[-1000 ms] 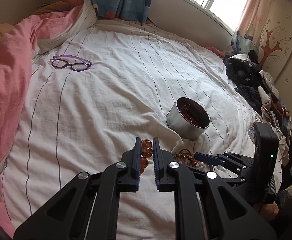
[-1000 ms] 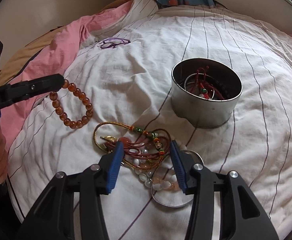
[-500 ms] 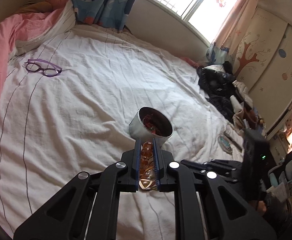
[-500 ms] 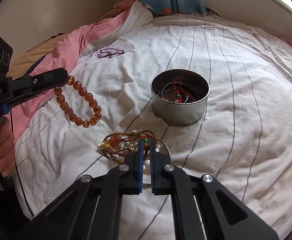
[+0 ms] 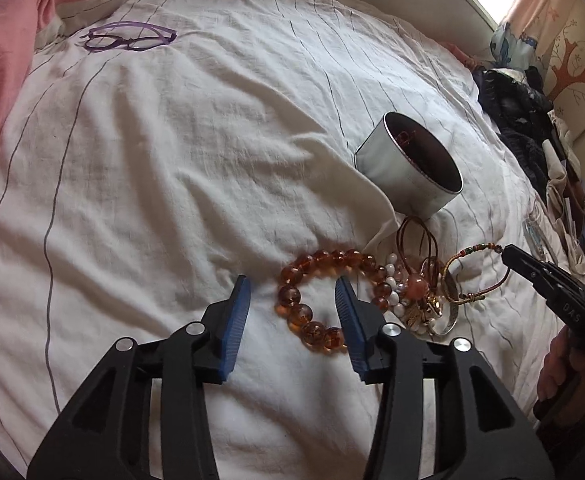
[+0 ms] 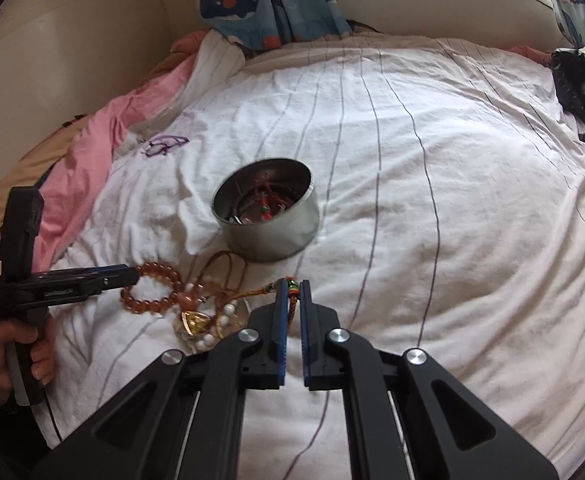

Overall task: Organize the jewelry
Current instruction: 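Grasp the amber bracelet with the left tool while the right grasps the green-beaded gold bracelet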

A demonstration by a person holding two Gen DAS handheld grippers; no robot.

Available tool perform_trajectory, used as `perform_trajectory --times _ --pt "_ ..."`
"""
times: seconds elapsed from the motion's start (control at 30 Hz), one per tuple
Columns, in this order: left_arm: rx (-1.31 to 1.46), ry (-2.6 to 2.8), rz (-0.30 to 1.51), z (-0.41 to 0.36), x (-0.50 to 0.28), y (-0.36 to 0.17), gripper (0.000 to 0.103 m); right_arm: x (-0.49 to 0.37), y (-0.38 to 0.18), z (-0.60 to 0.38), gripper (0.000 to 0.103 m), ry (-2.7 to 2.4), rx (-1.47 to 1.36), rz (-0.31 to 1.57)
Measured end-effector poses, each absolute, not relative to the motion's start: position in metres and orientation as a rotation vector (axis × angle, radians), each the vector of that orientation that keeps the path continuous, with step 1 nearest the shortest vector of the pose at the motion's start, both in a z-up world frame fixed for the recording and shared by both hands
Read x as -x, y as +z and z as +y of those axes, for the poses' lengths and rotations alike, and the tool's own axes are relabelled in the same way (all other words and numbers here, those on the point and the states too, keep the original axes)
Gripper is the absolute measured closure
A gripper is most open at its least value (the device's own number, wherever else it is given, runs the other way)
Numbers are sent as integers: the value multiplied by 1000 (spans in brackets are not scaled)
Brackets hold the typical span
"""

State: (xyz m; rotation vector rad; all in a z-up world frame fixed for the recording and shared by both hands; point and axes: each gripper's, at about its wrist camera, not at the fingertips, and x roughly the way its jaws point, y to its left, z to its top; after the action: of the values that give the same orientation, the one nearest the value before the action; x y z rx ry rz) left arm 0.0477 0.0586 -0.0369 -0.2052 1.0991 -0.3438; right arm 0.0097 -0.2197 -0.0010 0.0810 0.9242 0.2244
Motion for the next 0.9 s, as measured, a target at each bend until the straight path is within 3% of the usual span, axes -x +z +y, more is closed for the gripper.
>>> perform_trajectory --times 0.07,0.13,0.17,0.2,0.3,0.37,0.43,0.5,0.77,0.9 --pt "147 -343 1098 52 -48 -38 59 -13 -14 -225 95 190 -83 970" --pt "76 -337 1089 44 -46 -38 58 -13 -19 -226 81 179 -74 979" --pt "44 -337 1082 40 -44 -38 58 -11 -18 -226 67 176 -71 963" --pt "15 -335 1074 37 -43 -37 58 -10 -16 -225 64 181 -66 949" --pt "-21 -336 1062 34 -40 -35 58 -12 -20 -220 62 181 -42 951" --pt "-31 -347 1060 32 -39 -33 63 -16 -33 -215 62 176 -14 1008" --pt "-45 -367 1055 30 -37 -30 80 -16 -38 -211 64 178 21 1023" --pt "-38 -399 1048 28 -36 -25 92 -14 -32 -209 93 203 20 1012" --pt "105 -546 875 28 -25 17 92 3 16 -215 97 266 -63 788" --pt "74 -471 979 28 -35 -6 92 0 19 -214 97 257 -74 785"
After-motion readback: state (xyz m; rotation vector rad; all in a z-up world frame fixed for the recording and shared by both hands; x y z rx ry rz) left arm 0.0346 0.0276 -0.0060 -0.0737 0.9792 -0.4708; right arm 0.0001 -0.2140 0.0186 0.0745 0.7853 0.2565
